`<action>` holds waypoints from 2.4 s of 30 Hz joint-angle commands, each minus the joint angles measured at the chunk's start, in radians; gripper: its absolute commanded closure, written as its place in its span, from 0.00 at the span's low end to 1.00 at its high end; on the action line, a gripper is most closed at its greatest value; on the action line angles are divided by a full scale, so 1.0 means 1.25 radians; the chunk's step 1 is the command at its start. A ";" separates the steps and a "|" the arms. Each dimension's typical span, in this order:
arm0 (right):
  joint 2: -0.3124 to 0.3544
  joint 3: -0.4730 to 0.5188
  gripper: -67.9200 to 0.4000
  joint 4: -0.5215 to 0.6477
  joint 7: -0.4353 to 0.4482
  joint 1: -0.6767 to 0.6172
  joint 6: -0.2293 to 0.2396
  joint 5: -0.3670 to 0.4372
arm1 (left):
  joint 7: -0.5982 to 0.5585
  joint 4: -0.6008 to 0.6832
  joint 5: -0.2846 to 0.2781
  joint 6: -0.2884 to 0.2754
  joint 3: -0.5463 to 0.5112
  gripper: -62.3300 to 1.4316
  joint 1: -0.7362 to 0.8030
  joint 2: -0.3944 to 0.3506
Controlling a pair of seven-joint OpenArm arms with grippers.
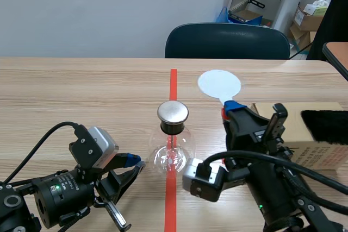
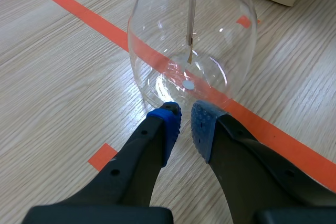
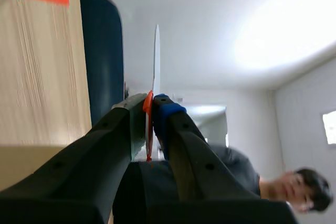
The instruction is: Do the electroscope experiment
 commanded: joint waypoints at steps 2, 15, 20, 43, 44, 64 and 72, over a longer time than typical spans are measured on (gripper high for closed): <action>0.013 0.005 0.98 0.021 0.047 0.007 -0.009 0.000 | -0.013 0.013 0.001 -0.001 0.001 0.82 -0.006 0.002; 0.013 0.005 0.98 0.021 0.227 0.007 -0.009 0.000 | -0.013 0.013 0.001 -0.001 0.001 0.82 -0.006 0.002; 0.013 0.005 0.98 0.021 0.231 0.007 -0.009 0.000 | -0.013 0.013 0.001 -0.001 0.001 0.82 -0.006 0.002; 0.013 0.005 0.98 0.021 0.231 0.007 -0.009 0.000 | -0.001 0.013 0.001 -0.001 0.001 0.82 -0.006 0.002; 0.013 0.005 0.98 0.021 0.230 0.007 -0.009 0.000 | -0.001 0.013 0.001 -0.001 0.001 0.82 -0.006 0.002; 0.013 0.005 0.98 0.021 0.230 0.007 -0.009 0.000 | -0.001 0.013 0.001 -0.001 0.001 0.82 -0.006 0.002; 0.013 0.005 0.98 0.021 0.230 0.007 -0.009 0.000 | -0.001 0.013 0.001 -0.001 0.001 0.82 -0.006 0.002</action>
